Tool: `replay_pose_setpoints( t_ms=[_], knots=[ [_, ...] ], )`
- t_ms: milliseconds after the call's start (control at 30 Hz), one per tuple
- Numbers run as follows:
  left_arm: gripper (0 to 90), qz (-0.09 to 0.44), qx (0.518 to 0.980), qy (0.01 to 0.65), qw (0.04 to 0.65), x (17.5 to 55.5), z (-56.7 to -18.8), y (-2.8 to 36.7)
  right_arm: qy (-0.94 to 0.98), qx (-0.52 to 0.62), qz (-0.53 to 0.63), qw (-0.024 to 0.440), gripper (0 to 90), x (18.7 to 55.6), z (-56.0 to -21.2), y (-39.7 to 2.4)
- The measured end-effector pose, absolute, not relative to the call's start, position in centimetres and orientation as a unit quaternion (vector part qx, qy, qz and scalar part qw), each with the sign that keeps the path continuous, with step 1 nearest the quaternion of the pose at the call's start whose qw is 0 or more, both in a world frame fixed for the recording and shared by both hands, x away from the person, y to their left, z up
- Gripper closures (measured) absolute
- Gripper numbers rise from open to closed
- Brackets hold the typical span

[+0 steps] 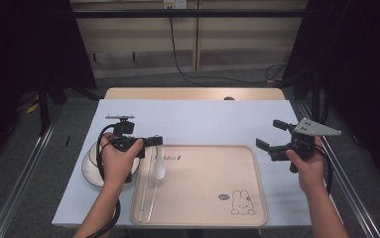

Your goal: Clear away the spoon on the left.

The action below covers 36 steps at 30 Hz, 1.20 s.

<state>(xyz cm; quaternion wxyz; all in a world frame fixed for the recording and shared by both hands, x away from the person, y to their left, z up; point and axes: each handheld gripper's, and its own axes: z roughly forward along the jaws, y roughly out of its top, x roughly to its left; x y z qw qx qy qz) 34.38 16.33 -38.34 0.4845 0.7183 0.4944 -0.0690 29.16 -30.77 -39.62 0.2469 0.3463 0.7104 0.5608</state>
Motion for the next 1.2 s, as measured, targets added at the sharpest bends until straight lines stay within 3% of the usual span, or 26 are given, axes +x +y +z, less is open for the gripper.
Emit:
replay_pose_setpoints(
  t_ms=[1200],
  knots=[
    [85.8,-0.145,0.725,0.486,0.466,34.1,-42.1,12.8,0.712,0.344,0.561,0.246,1.7,29.2,-39.7,-30.7]
  ],
)
